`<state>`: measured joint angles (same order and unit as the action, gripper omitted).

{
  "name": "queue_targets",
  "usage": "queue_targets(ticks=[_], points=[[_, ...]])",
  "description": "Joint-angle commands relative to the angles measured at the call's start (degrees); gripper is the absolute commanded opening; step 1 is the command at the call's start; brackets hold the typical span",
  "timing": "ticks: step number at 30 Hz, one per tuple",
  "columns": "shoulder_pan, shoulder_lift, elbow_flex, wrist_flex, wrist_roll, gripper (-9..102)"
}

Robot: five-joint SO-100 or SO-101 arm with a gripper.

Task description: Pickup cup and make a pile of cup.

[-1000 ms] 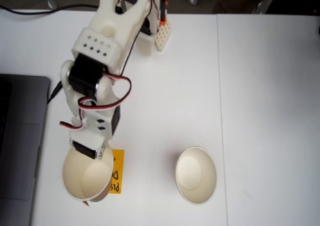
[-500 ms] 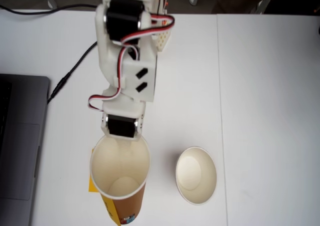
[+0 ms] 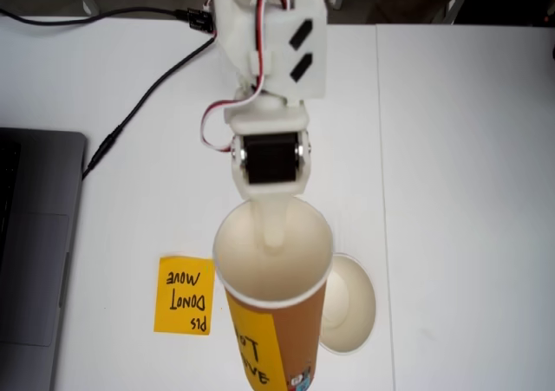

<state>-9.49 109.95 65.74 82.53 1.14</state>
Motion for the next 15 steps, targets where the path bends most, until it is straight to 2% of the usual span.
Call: queue_targets(ticks=[1, 8, 15], points=[[-5.1, 4.0, -5.6, -0.8, 0.1, -7], [-12.4, 4.0, -4.9, -0.8, 0.4, -7], [-13.1, 2.1, -4.2, -0.6, 0.5, -7]])
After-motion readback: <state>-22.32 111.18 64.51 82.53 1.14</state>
